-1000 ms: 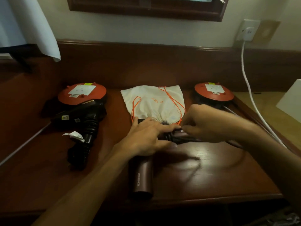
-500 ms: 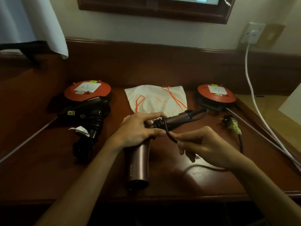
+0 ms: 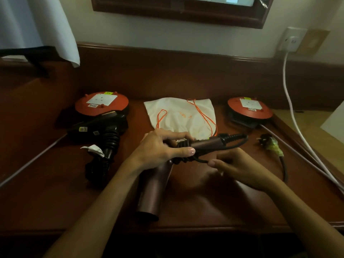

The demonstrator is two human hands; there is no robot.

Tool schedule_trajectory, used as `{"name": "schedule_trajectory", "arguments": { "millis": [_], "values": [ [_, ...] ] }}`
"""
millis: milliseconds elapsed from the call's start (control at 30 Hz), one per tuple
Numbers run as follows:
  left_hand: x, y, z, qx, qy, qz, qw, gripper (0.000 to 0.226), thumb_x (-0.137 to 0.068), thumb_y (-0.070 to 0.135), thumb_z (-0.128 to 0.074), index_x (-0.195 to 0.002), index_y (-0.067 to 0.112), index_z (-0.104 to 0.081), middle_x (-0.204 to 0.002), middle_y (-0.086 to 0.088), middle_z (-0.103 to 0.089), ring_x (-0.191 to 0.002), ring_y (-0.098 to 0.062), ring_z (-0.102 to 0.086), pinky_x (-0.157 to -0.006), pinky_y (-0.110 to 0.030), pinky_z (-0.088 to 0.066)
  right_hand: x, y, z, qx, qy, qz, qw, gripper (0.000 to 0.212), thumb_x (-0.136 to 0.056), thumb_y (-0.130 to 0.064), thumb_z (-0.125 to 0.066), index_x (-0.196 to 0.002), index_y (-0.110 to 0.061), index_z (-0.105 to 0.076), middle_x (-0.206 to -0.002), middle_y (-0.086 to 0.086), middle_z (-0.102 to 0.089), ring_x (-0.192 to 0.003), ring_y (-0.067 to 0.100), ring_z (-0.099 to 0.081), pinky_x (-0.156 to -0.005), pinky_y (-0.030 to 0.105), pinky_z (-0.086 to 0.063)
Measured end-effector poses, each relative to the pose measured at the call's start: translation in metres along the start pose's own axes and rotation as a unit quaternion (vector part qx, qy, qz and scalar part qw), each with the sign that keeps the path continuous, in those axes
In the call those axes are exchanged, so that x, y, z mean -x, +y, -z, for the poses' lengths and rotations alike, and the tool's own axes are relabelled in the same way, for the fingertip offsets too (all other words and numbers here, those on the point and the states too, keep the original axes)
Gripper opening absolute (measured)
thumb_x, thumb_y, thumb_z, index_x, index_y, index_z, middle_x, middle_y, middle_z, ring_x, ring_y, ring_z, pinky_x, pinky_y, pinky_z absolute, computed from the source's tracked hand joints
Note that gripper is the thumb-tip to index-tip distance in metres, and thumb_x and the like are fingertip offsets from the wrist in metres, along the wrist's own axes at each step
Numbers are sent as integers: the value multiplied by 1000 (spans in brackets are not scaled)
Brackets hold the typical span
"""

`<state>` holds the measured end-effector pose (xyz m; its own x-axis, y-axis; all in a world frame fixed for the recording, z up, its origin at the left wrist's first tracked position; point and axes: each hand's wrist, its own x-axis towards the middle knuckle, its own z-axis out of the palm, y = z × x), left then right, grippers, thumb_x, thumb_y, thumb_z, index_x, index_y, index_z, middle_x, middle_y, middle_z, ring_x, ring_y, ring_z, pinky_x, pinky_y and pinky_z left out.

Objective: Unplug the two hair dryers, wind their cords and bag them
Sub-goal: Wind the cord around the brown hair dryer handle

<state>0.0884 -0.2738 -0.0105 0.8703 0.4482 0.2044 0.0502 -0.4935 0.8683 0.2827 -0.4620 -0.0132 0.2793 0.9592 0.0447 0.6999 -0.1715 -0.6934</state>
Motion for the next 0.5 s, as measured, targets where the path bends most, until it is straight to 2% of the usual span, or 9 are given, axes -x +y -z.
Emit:
{"name": "schedule_trajectory", "arguments": {
  "millis": [33,67,133,167,200,233,267,367,500],
  "values": [
    [-1,0,-3,-30,-4,-11,999,35,-78,52,-83,-110,40,-78,-90,5,-78,-85,-17,-76,-85,-49,-61,-1,-3,2,-38,-6,-5,999,8,-92,-31,-68,-85,-27,-66,-74,-7,-71,-63,9,-64,-53,22,-47],
    [-1,1,-6,-76,1,-27,997,38,-76,59,-81,-110,44,-77,-92,9,-77,-89,-13,-73,-86,-47,-59,-6,-5,7,-51,-18,-23,998,7,-93,-22,-69,-88,-23,-64,-73,-8,-68,-66,9,-64,-55,16,-47],
    [-1,5,-10,-160,15,-54,986,41,-72,67,-78,-109,50,-74,-89,16,-73,-94,-6,-65,-89,-42,-52,-20,-5,15,-32,-56,-47,997,16,-92,-13,-66,-81,-22,-58,-65,0,-58,-61,22,-57,-55,12,-43],
    [0,7,-10,-171,16,-64,983,41,-72,66,-79,-110,52,-72,-88,19,-71,-95,-4,-62,-91,-39,-48,-29,-7,20,-9,-83,-59,995,14,-93,-8,-64,-106,-6,-62,-66,8,-59,-59,21,-55,-58,12,-43],
    [0,9,-9,-174,12,-68,982,41,-73,65,-79,-111,53,-70,-87,20,-70,-97,-3,-59,-93,-38,-45,-41,-3,23,-6,-96,-81,992,22,-91,-4,-67,-78,13,-62,-70,15,-65,-60,19,-56,-62,16,-45],
    [0,11,-8,-177,7,-69,982,42,-73,65,-79,-112,53,-69,-88,22,-68,-100,-1,-56,-96,-37,-40,-52,4,25,18,-116,-91,989,9,-89,-6,-71,-81,-2,-73,-77,19,-69,-63,18,-57,-64,22,-47],
    [0,12,-9,-189,0,-66,980,42,-73,66,-78,-112,53,-70,-90,24,-66,-102,2,-53,-100,-36,-34,-60,5,27,46,-139,-116,982,21,-88,-14,-74,-87,7,-72,-81,19,-70,-66,18,-56,-65,26,-45],
    [-4,17,-17,-279,-56,-51,957,50,-75,76,-69,-121,57,-64,-106,23,-64,-116,1,-46,-114,-37,-16,-76,3,38,42,-225,-166,959,49,-90,-38,-70,-98,10,-67,-83,10,-61,-72,17,-51,-64,26,-45],
    [-11,22,-27,-379,-101,10,920,73,-75,87,-58,-138,49,-55,-137,9,-59,-136,-13,-42,-124,-50,-10,-84,-16,49,18,-272,-150,951,31,-97,-30,-63,-78,-6,-62,-74,6,-50,-67,15,-45,-64,27,-41]
  ]
}}
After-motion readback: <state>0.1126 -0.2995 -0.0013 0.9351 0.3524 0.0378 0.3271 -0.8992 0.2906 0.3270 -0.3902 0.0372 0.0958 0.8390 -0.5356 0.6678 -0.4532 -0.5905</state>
